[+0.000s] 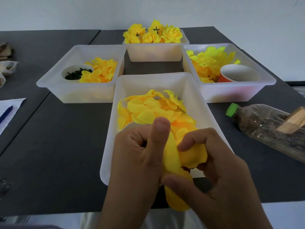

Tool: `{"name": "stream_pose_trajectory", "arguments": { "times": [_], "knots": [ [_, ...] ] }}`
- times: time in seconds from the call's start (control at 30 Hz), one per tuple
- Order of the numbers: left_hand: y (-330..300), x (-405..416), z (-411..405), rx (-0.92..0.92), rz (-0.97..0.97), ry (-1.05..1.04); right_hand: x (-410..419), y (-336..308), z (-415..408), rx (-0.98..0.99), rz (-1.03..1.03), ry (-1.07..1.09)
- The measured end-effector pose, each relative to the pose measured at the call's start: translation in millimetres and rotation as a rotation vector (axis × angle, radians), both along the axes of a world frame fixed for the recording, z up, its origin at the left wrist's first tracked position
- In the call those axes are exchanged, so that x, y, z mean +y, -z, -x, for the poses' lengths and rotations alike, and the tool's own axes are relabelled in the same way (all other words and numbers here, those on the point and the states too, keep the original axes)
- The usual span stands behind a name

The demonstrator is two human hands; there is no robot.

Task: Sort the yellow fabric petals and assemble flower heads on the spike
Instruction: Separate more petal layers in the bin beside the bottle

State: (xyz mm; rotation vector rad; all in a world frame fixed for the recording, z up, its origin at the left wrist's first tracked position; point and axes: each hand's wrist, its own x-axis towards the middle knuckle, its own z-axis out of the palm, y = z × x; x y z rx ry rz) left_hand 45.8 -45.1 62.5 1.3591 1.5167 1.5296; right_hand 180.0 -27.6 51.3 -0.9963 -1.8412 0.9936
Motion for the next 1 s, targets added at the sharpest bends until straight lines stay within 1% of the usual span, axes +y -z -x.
{"name": "stream_pose_trajectory", "arguments": {
  "times": [0.07, 0.1, 0.2, 0.3, 0.37, 0.43, 0.5, 0.53, 0.6, 0.7, 0.77, 0.87, 0.93, 1.0],
  "knots": [
    [-0.4, 1.5, -3.1, -0.003, -0.008, -0.019, -4.7, -1.3, 0.4, -0.024, -0.132, 0.073],
    [-0.8, 2.1, -4.2, 0.010, -0.032, -0.039, -7.4, -2.1, 1.1, 0.009, -0.129, 0.105],
    [-2.9, 3.7, -5.6, 0.030, -0.095, -0.058, -9.3, 0.9, -1.2, 0.103, -0.091, 0.147],
    [-4.7, 3.2, -3.3, 0.023, -0.114, -0.051, -5.8, -1.9, -6.6, 0.189, -0.054, 0.203],
    [-5.6, 2.6, 1.3, -0.002, -0.112, -0.046, -1.9, -3.9, -14.7, 0.200, -0.050, 0.278],
    [-6.8, 3.4, 10.3, -0.005, -0.128, -0.103, 4.5, -4.9, -26.8, 0.214, -0.027, 0.377],
    [-8.2, 7.9, 21.4, 0.009, -0.139, -0.187, 10.0, -7.0, -39.8, 0.333, 0.050, 0.453],
    [-8.9, 11.7, 26.3, 0.010, -0.132, -0.222, 12.2, -7.3, -46.5, 0.362, 0.078, 0.490],
    [-9.9, 22.3, 32.9, 0.018, -0.110, -0.264, 13.8, -5.3, -59.2, 0.366, 0.120, 0.523],
    [-7.9, 44.5, 35.7, 0.145, -0.085, -0.282, 10.7, -4.5, -63.7, 0.356, 0.103, 0.486],
    [-5.5, 59.3, 34.2, 0.201, -0.044, -0.273, 8.0, -7.5, -57.8, 0.361, 0.069, 0.431],
    [-4.9, 73.7, 32.0, 0.302, 0.029, -0.240, 4.2, -7.6, -48.9, 0.372, 0.075, 0.378],
    [-4.3, 77.5, 33.1, 0.422, 0.107, -0.233, 3.9, -5.5, -45.5, 0.406, 0.098, 0.356],
    [-2.5, 76.1, 35.7, 0.568, 0.226, -0.255, 5.4, -2.5, -43.7, 0.470, 0.170, 0.334]
  ]
}}
